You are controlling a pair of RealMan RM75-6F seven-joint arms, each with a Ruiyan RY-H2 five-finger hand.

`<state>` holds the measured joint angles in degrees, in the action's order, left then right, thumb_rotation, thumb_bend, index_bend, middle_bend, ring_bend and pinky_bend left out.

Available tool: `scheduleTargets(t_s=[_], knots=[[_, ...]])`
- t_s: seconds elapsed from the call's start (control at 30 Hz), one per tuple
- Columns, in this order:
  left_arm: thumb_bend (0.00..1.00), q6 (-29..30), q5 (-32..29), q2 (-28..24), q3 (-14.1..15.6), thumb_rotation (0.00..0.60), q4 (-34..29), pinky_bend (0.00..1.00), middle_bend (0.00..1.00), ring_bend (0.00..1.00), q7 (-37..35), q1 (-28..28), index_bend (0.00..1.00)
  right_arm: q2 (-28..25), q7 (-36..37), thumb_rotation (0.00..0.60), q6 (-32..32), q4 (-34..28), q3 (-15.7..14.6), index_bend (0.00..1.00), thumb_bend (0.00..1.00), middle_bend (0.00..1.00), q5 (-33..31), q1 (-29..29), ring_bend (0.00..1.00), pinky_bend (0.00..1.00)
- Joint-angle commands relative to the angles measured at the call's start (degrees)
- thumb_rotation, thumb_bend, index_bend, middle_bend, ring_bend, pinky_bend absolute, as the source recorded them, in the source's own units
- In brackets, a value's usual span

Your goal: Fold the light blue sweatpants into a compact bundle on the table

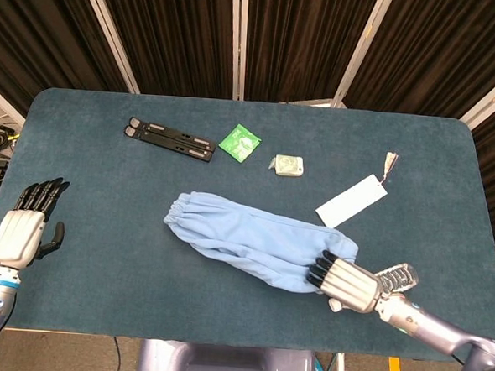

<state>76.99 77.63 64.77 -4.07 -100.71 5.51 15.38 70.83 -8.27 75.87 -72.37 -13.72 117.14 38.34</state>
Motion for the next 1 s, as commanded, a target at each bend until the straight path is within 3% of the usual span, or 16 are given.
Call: scheduleTargets(t_s=[0.03,0.2,0.33,0.5,0.7,1.0], knots=[[0.69,0.3,0.3,-0.2,0.1,0.6,-0.2,0.0,0.0,0.0,-0.1,-0.3,0.0,-4.2,-2.0,0.6,2.5,-2.0,-1.6,0.59,0.75,0.57,1.8,-1.7,0.45,0.35],[0.69,0.4,0.8,-0.4,0.1,0.6,-0.6,0.0,0.0,0.0,-0.3,-0.5,0.0,-8.6,-3.5,0.6,4.5,-3.6,-2.7,0.59,0.75,0.57,3.6,-3.1,0.45,0.36],[0.69,0.3,1.2,-0.5,0.2,0.6,-0.9,0.0,0.0,0.0,-0.3,-0.6,0.0,-8.9,-3.7,0.6,4.0,-5.2,-1.4,0.59,0.75,0.57,3.8,-2.7,0.45,0.36],[0.69,0.0,1.3,-0.5,0.1,0.6,-0.9,0.0,0.0,0.0,-0.3,-0.6,0.0,-6.8,-5.3,0.6,-0.2,-8.3,2.0,0.59,0.75,0.57,4.1,0.5,0.45,0.36],[0.69,-1.2,0.2,-0.7,-0.3,0.6,0.1,0.0,0.0,0.0,-1.5,-0.4,0.0,-1.0,-8.1,0.6,-11.1,-11.2,8.2,0.58,0.74,0.56,2.0,7.7,0.45,0.36],[0.69,-3.4,-1.2,-0.8,-0.7,0.6,1.1,0.0,0.0,0.0,-3.2,0.1,0.0,6.4,-9.8,0.6,-18.8,-9.5,14.8,0.58,0.73,0.56,-2.0,14.3,0.45,0.36]])
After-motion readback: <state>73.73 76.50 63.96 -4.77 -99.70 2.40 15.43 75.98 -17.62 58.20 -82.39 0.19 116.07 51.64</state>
